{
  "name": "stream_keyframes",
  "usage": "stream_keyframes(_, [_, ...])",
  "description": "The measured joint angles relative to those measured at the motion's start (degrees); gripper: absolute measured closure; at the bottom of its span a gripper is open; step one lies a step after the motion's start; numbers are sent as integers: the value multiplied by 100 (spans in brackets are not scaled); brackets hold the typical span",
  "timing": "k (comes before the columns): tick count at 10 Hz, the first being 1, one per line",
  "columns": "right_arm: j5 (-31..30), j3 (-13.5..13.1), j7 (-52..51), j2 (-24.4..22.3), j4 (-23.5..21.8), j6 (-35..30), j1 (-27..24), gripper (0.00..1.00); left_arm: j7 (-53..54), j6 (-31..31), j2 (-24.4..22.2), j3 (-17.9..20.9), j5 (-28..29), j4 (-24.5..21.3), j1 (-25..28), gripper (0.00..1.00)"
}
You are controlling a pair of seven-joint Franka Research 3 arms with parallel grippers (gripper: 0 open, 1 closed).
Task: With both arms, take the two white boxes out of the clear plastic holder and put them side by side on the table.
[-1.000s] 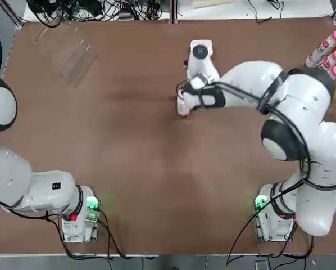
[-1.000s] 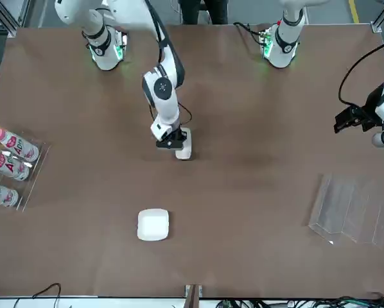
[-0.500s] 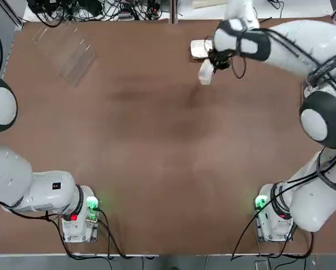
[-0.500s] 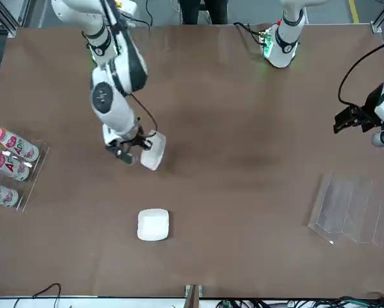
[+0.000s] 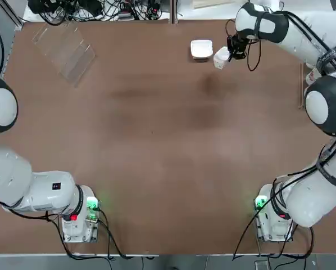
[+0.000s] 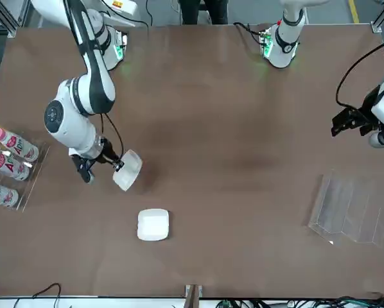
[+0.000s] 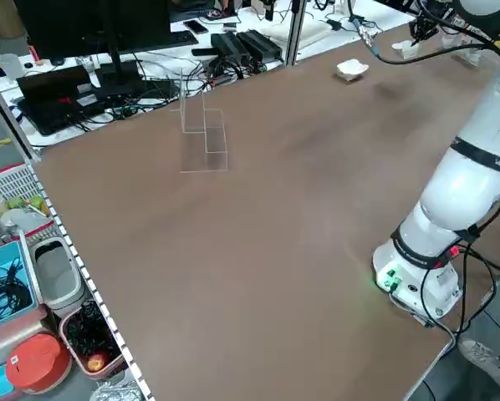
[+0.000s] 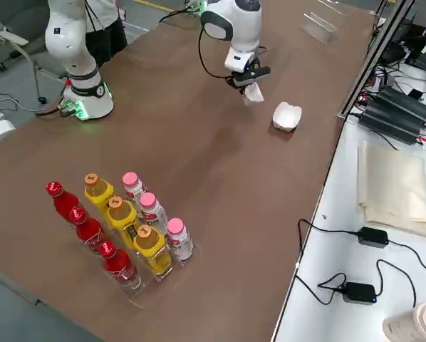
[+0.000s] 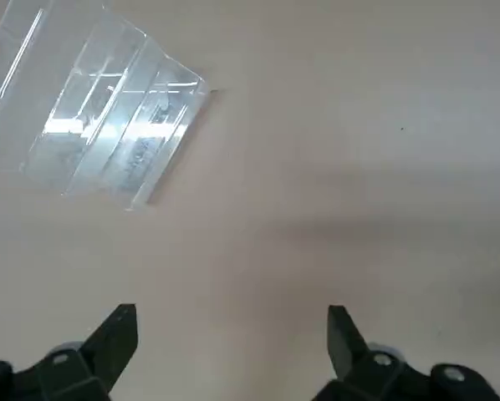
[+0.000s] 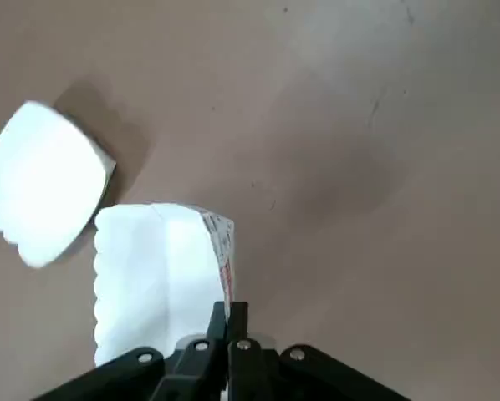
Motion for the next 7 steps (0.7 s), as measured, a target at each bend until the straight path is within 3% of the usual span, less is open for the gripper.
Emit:
stream_keyframes(3, [564, 5, 439, 282, -13, 364, -291, 98, 0, 6, 2, -38, 0, 0, -19, 0])
stream_keyframes(7, [611, 11, 1868, 623, -4, 1429, -441, 98, 0, 6, 6, -89, 0, -1, -36, 0])
